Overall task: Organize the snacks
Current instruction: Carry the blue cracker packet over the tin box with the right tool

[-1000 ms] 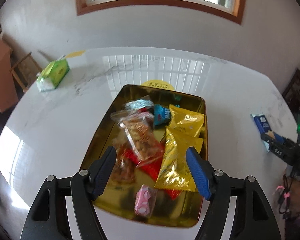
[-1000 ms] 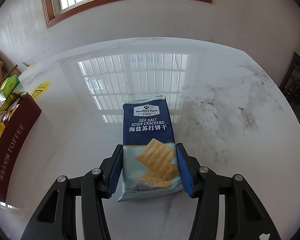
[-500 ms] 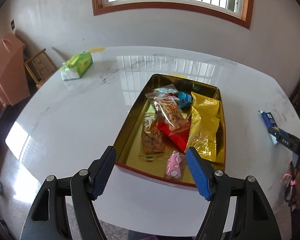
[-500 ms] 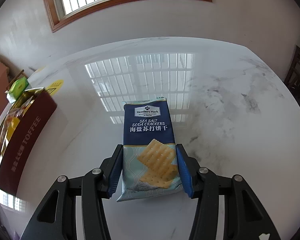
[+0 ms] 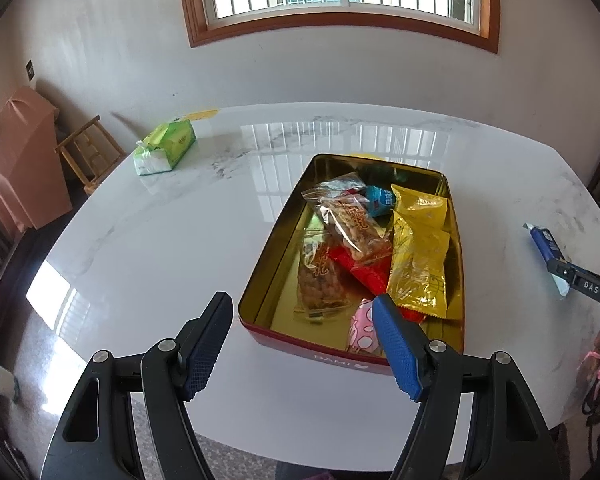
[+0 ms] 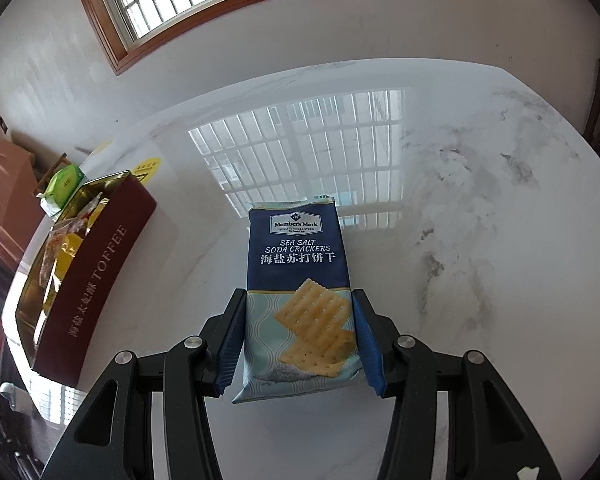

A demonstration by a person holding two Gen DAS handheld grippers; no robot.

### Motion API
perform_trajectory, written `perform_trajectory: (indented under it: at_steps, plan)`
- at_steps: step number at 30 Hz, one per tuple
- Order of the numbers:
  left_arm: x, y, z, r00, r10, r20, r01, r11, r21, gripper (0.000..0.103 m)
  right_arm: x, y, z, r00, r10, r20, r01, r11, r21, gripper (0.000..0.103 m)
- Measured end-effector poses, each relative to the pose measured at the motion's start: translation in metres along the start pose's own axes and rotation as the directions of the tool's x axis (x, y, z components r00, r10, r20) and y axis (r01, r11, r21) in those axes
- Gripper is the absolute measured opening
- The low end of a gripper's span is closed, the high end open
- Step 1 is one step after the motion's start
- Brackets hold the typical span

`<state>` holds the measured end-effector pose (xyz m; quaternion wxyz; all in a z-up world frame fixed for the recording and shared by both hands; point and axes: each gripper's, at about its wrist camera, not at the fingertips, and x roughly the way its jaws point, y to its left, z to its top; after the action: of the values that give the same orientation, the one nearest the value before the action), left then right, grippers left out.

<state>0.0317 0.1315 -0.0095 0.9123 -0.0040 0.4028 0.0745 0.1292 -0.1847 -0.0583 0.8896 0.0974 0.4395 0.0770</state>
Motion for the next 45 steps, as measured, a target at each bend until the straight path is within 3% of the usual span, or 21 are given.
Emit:
perform_trajectory:
  at_steps: [27,45]
  plan:
    - [0.008,0.001,-0.016,0.999,0.005,-0.039,-0.003,0.999,0.042,0.073,-0.025,0.033,0.005,0.984,0.175,-0.006,-0.175,0.982,0.067,0.048]
    - [0.015,0.018,-0.02,0.998,0.014,-0.055,-0.013,1.0,0.019,0.076,-0.019,0.133,0.039,0.951,0.304,-0.059,-0.307,0.951,-0.039,0.048]
